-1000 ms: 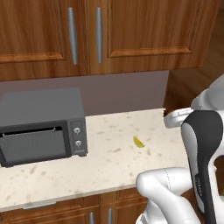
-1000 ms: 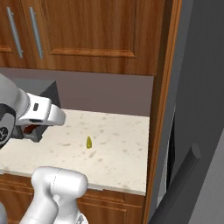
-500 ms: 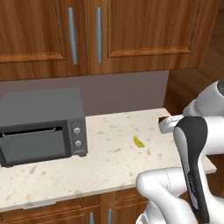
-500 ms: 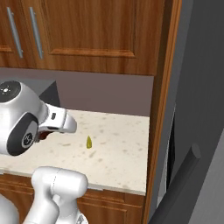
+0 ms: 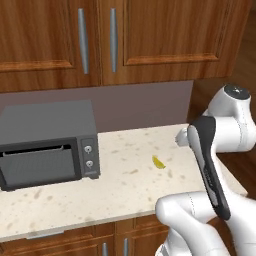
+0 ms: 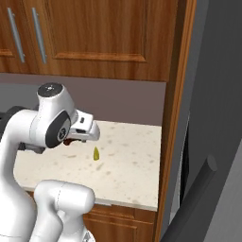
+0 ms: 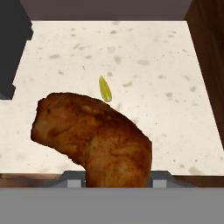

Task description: Open the fridge, remove the apple, lemon wedge, and chicken drumstick, and place them on any counter.

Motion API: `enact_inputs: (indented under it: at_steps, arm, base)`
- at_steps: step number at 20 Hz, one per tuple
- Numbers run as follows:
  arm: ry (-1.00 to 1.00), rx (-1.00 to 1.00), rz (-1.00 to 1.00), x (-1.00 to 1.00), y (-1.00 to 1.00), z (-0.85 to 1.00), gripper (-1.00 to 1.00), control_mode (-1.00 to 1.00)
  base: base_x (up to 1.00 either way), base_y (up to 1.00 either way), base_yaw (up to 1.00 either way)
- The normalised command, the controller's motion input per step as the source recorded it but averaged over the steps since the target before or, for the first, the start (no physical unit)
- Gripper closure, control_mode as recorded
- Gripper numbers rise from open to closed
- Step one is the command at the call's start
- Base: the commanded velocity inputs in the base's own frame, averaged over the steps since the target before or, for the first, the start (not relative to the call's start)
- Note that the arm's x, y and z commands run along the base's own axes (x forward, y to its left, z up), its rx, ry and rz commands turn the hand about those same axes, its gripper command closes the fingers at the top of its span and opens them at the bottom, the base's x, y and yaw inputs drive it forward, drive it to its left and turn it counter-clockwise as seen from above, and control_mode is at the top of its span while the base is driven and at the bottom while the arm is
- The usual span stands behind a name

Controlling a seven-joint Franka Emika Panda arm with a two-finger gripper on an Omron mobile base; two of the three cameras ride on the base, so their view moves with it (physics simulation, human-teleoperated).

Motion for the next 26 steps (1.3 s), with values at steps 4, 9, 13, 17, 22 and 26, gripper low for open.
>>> enact_inputs:
  at_steps: [4,9,13,17,22,26]
  arm:
    - [0.07,0.0,0.0,0.51,-0.04,-0.76,1.0,-1.0]
    - [0.06,0.0,0.0,0.43,-0.17,-0.81,1.0,-1.0]
    - [0.05,0.0,0.0,0.39,-0.25,-0.82,1.0,-1.0]
    - [0.05,0.0,0.0,0.49,-0.2,-0.57,1.0,-1.0]
    - [0.1,0.0,0.0,0.55,-0.18,-0.29,1.0,-1.0]
    - [0.08,0.0,0.0,0.64,-0.14,-0.23,1.0,-1.0]
  base:
    - [0.0,0.0,0.0]
    - [0.0,0.0,0.0]
    - [0.0,0.0,0.0]
    - [0.0,0.0,0.0]
    - [0.0,0.0,0.0]
    - [0.0,0.0,0.0]
